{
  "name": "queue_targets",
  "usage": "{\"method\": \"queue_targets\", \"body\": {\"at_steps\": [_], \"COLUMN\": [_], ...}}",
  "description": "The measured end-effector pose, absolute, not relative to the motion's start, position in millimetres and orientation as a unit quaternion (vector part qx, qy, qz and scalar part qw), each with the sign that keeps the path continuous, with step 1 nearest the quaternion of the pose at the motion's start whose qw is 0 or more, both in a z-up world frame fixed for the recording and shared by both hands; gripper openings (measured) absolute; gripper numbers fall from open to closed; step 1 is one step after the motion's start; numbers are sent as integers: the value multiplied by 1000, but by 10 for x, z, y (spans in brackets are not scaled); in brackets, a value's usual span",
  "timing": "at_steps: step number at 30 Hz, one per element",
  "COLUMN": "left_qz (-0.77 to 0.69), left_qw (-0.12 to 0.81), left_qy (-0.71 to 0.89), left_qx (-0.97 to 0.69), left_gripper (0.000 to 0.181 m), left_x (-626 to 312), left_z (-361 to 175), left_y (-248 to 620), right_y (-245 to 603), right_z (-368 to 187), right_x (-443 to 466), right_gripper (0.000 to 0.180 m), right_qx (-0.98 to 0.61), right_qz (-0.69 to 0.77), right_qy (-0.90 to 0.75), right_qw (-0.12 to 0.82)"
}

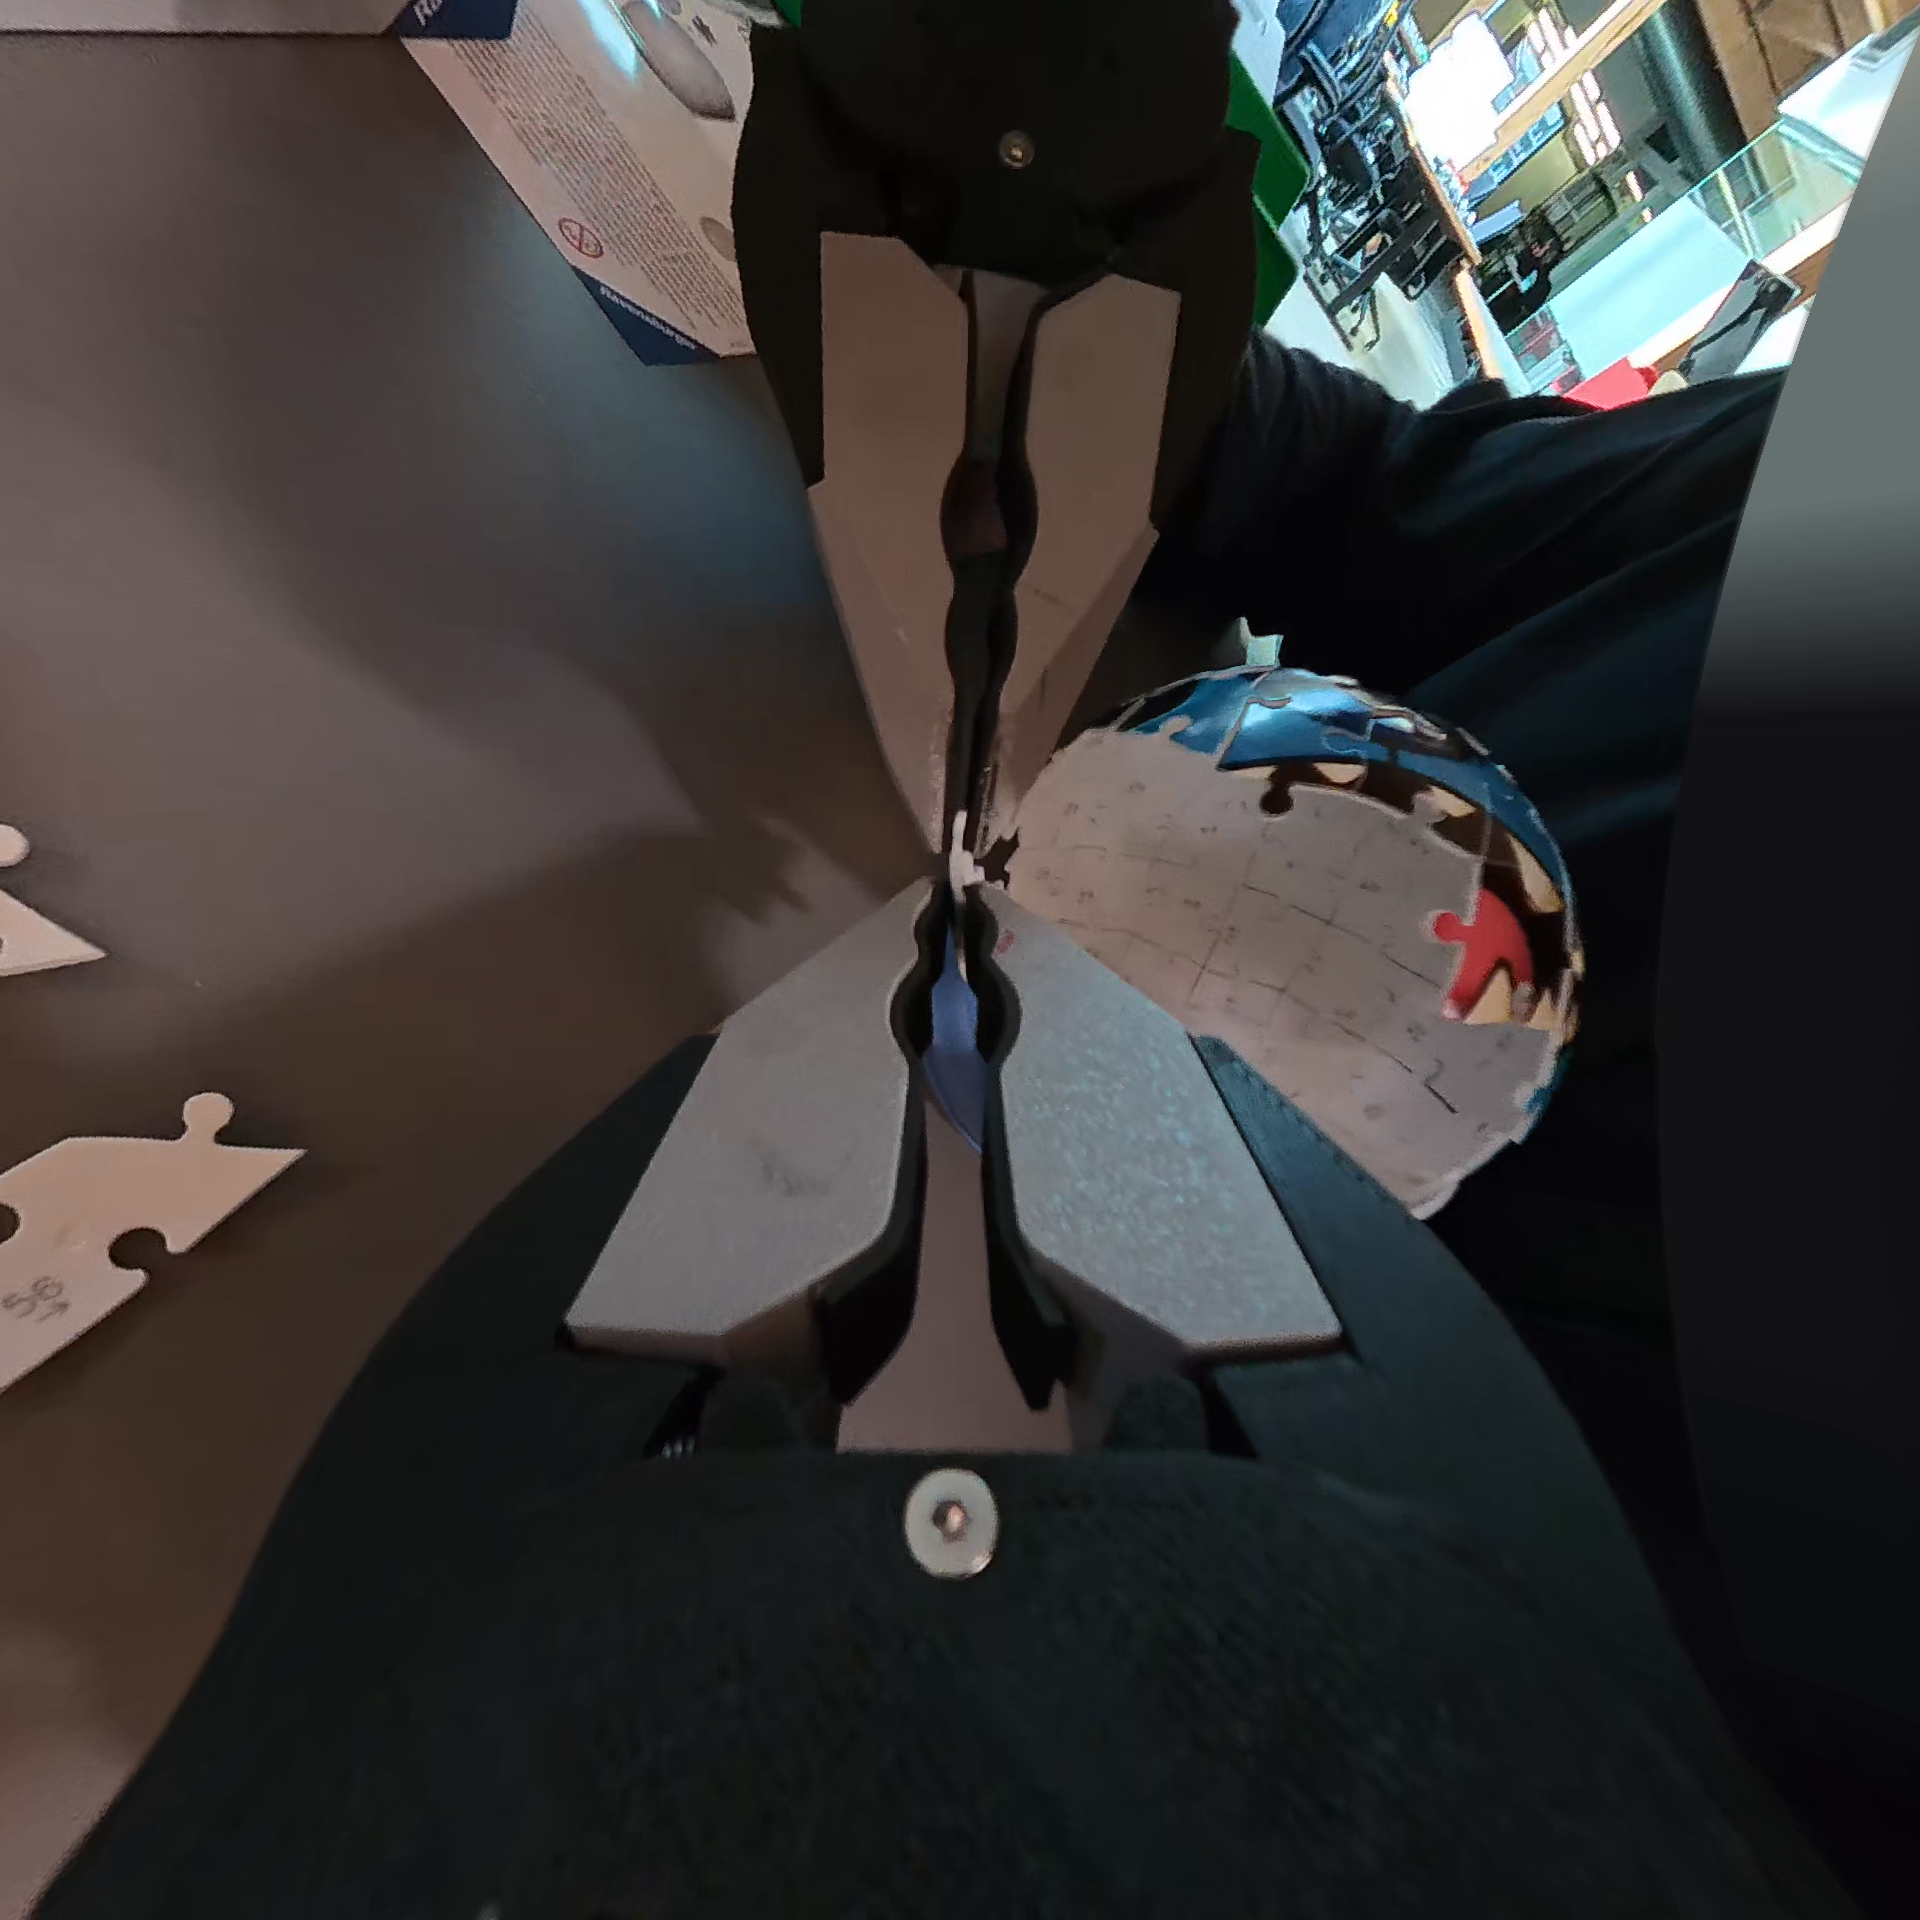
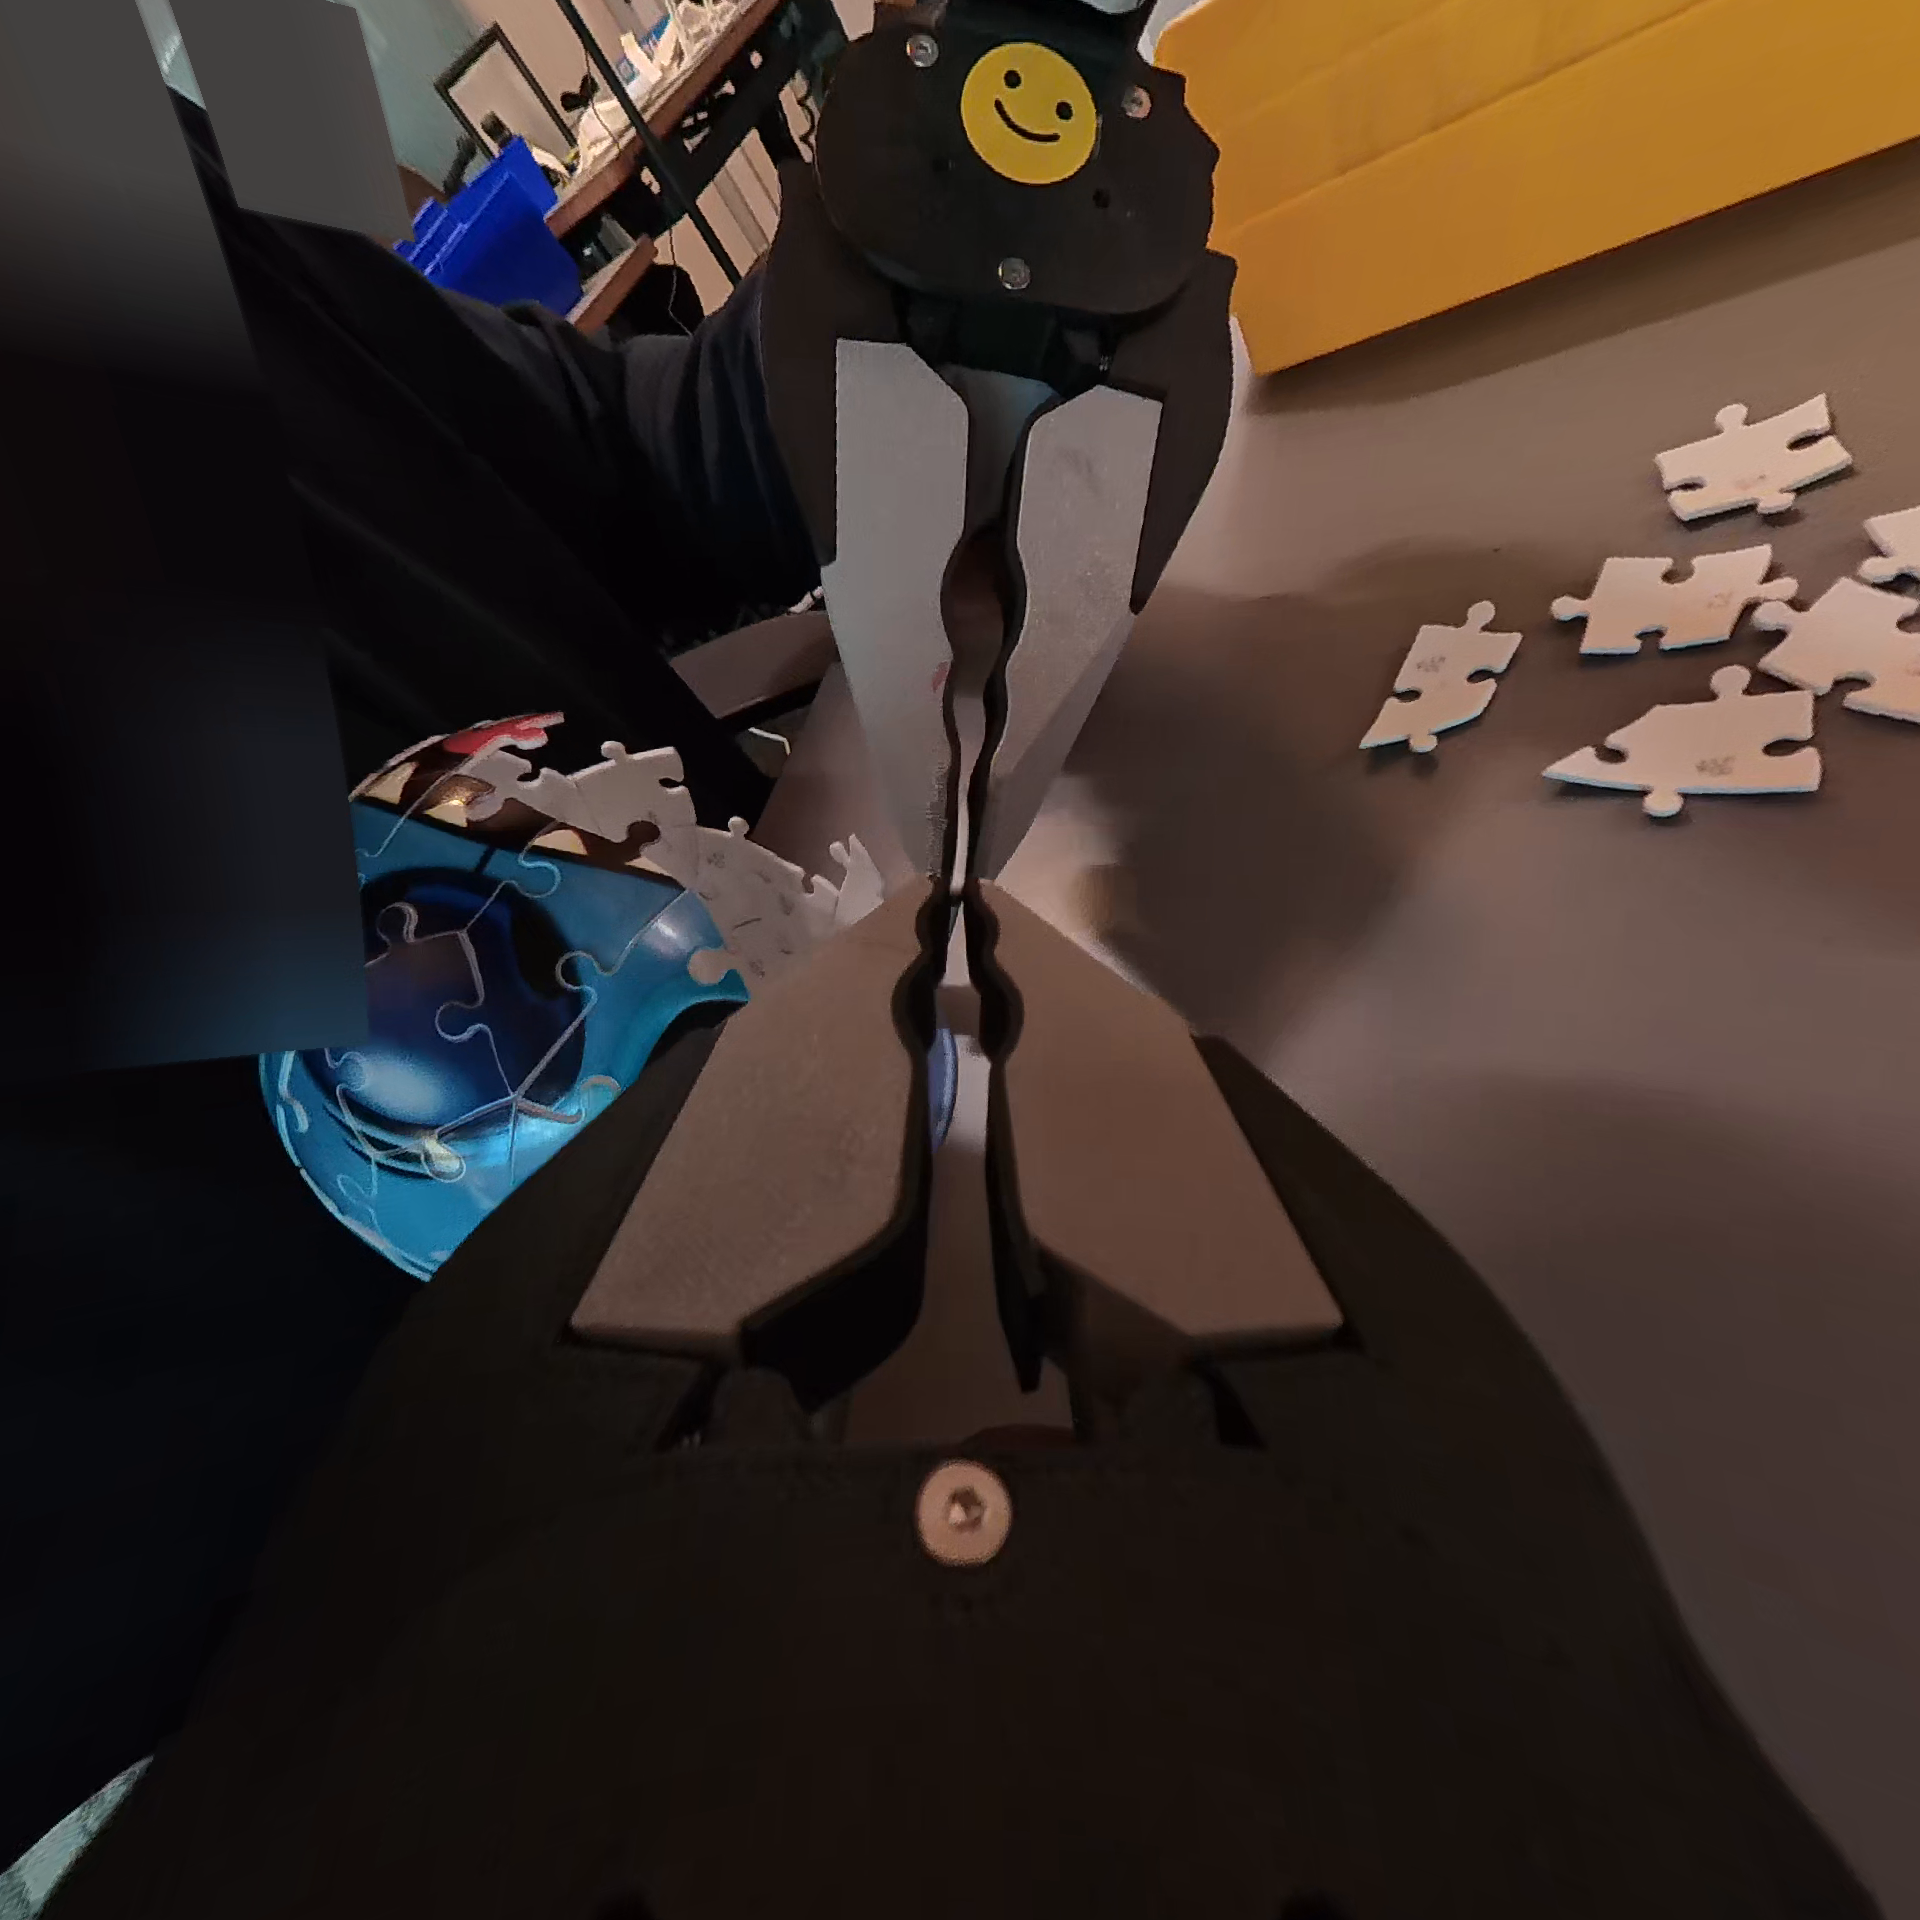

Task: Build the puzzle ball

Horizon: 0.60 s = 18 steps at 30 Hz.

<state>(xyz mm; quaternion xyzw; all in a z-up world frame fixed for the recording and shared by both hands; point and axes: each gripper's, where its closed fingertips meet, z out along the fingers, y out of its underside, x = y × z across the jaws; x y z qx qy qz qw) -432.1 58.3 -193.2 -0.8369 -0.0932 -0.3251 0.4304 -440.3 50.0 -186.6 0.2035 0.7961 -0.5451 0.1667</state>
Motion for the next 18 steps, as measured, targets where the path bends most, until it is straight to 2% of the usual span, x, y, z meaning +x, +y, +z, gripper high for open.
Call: {"method": "queue_targets", "body": {"at_steps": [7, 18], "left_qz": [-307, -285], "left_qw": [387, 386], "left_qy": [-74, -88], "left_qx": [-867, -873], "left_gripper": [0, 0], "left_x": [-4278, -4289], "left_z": [-2043, -2063], "left_y": [577, 545], "right_y": [553, 487], "right_z": [-1862, -1945], "right_x": [-4412, -4392], "right_gripper": [0, 0], "right_qx": [185, 168], "right_qz": [-496, -434], "right_qy": [834, 863], "right_qw": [158, 195]}}
